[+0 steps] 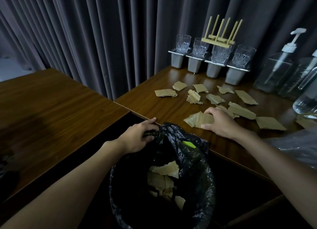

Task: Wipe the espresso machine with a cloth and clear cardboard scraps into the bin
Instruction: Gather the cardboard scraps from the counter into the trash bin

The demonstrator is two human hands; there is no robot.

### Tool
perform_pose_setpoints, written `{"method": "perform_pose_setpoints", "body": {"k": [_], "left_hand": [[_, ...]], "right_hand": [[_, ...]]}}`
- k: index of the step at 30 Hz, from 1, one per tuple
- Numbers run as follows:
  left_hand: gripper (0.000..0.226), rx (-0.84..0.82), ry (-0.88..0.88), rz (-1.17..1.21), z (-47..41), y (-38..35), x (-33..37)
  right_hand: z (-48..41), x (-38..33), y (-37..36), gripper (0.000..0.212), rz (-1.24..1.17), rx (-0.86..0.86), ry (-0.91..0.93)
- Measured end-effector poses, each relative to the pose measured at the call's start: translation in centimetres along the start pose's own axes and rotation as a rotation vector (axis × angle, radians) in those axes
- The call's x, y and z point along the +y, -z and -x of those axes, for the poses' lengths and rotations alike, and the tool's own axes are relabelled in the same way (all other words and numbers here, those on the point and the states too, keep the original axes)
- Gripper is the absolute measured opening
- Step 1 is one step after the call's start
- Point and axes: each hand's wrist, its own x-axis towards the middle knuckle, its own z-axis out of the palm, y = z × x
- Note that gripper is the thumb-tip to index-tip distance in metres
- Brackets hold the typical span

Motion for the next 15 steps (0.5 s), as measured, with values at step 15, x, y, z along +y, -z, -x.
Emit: {"method": "perform_pose_setpoints", "body": {"k": [15], "left_hand": [[0.034, 0.009, -0.010, 0.032, -0.1, 0.0, -0.6]], "right_hand": [[1.9, -3.0, 1.8, 0.011, -0.689, -0.091, 0.199]]}}
